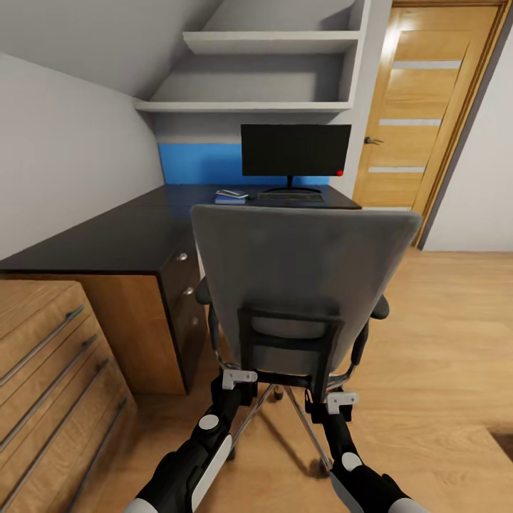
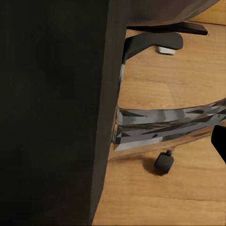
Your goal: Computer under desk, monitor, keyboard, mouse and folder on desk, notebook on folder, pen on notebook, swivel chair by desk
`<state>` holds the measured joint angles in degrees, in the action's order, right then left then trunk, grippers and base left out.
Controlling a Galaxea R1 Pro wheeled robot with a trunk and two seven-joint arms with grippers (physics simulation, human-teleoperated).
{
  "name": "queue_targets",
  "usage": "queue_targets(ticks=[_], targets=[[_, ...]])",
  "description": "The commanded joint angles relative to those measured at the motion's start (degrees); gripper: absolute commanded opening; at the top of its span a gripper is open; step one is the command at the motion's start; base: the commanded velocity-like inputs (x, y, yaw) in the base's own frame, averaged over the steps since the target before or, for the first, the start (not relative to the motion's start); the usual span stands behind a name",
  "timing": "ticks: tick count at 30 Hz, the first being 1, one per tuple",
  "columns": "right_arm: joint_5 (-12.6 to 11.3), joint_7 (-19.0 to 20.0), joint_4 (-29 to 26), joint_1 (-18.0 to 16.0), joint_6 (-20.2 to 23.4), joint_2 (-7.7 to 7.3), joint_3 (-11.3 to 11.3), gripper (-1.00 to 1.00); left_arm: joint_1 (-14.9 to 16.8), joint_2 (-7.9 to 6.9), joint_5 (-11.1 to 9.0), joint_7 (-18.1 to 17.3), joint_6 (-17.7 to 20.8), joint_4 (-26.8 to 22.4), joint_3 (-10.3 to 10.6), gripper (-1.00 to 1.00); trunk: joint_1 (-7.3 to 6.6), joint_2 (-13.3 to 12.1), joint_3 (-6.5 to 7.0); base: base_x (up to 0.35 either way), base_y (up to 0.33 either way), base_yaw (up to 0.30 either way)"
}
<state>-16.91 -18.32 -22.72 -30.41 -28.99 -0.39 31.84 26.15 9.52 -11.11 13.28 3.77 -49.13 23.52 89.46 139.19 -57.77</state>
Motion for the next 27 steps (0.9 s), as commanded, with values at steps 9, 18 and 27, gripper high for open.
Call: queue_targets(ticks=[9, 18, 27], targets=[[-0.6, -0.7, 0.0, -0.1, -0.3, -0.05, 0.4, 1.0, 0.0, -0.45, -0.2, 0.7, 0.3, -0.1, 0.1, 1.0, 0.01, 0.0, -0.81, 0.248, 0.0, 0.012], [-0.6, -0.7, 0.0, -0.1, -0.3, -0.05, 0.4, 1.0, 0.0, -0.47, -0.2, 0.7, 0.3, 0.0, 0.1, 1.0, 0.01, 0.0, -1.04, 0.281, 0.0, 0.0], [-0.6, -0.7, 0.0, -0.1, -0.3, -0.05, 0.4, 1.0, 0.0, -0.47, -0.2, 0.7, 0.3, 0.0, 0.1, 1.0, 0.01, 0.0, -1.04, 0.321, 0.0, 0.0]])
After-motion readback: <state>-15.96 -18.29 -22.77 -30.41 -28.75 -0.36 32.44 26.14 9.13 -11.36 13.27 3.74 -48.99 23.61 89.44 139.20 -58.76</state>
